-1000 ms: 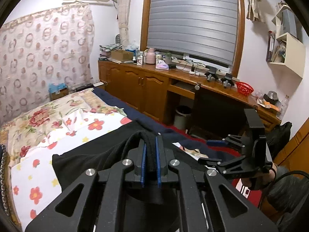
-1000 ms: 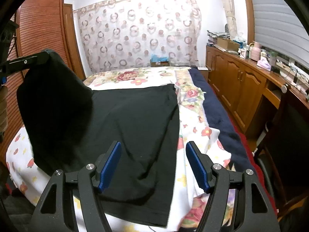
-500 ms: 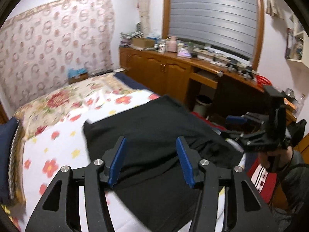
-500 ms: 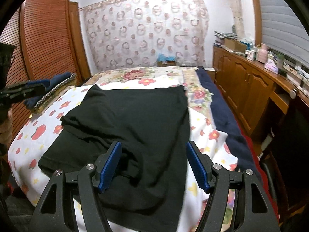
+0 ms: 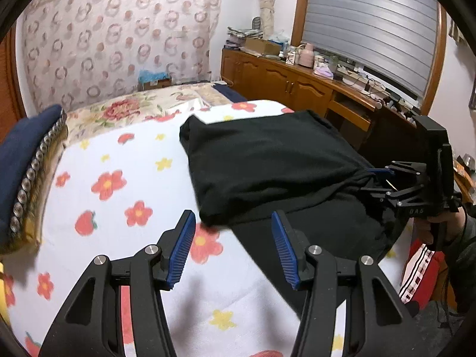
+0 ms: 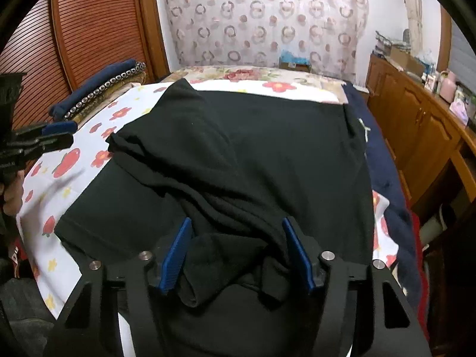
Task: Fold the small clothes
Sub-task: 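Fold the lifted part over the shirt with the left tool while the right tool grasps the shirt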
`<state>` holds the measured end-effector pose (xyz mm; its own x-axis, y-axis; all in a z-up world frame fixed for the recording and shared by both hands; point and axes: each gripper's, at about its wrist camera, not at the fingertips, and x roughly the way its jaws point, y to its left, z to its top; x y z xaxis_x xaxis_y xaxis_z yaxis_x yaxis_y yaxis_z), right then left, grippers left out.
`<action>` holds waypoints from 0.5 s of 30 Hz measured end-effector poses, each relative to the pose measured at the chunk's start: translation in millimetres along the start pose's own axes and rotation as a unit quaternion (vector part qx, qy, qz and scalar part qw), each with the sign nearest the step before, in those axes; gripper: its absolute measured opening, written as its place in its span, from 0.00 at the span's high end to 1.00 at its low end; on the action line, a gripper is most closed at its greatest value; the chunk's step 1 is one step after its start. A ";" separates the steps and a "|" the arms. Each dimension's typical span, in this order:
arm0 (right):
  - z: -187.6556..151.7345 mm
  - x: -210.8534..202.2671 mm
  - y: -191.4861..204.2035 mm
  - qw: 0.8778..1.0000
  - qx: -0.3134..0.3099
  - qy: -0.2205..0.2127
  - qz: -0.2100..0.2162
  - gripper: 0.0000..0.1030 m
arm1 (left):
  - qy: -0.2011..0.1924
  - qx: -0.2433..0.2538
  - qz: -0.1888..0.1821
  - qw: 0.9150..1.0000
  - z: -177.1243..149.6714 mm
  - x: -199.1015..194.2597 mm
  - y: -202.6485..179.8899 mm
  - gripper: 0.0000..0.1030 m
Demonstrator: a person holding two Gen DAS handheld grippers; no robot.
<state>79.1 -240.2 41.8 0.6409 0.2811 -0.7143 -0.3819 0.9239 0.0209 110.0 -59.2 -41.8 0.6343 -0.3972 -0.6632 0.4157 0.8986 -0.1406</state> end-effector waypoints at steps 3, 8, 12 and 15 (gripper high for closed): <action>0.9 -2.6 -2.5 1.000 -0.004 0.003 -0.007 0.60 | 0.001 -0.006 -0.003 1.000 -5.8 4.2 2.9 0.47; 5.7 -10.8 0.1 1.000 -0.015 -0.014 -0.018 0.91 | -0.011 -0.009 -0.006 1.000 -10.1 5.1 6.1 0.36; 4.6 -31.8 8.5 0.998 -0.015 -0.053 -0.010 0.92 | -0.020 -0.007 -0.012 1.000 -8.6 0.5 5.2 0.24; 1.0 -52.9 16.2 0.997 -0.018 -0.080 -0.012 0.92 | -0.028 -0.007 -0.012 0.999 -7.0 -4.0 4.4 0.23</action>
<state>39.6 -239.8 80.7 0.7468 0.3000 -0.5936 -0.3878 0.9215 -0.0223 104.7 -52.3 -44.9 0.6601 -0.4291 -0.6165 0.4229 0.8906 -0.1671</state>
